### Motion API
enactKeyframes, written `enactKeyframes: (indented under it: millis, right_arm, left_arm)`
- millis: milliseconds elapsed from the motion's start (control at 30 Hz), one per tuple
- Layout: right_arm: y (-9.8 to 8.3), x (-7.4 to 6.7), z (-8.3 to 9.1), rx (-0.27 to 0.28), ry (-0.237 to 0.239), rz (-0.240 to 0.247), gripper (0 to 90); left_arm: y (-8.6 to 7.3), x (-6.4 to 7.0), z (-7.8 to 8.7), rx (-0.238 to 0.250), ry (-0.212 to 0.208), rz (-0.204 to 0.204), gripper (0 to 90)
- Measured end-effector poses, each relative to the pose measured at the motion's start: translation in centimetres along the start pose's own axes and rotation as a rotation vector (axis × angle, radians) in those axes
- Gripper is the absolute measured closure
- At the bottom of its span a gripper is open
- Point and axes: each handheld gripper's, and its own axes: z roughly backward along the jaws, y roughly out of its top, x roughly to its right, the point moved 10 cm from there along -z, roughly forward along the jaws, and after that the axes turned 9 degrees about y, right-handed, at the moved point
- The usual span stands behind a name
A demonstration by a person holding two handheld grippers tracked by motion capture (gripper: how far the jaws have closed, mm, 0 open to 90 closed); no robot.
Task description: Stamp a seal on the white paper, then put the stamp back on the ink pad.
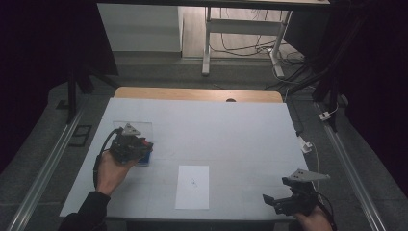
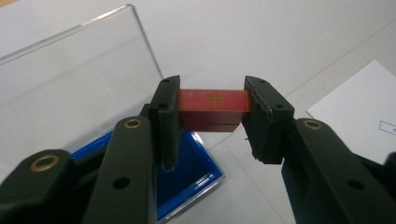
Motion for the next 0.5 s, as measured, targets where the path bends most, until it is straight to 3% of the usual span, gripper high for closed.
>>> enactKeyframes:
  millis: [500]
  right_arm:
    - [0.0, 0.0, 0.0, 0.002, 0.000, 0.000, 0.0]
  left_arm:
    - [-0.3, -2.7, -0.3, 0.004, 0.068, 0.041, 58.5]
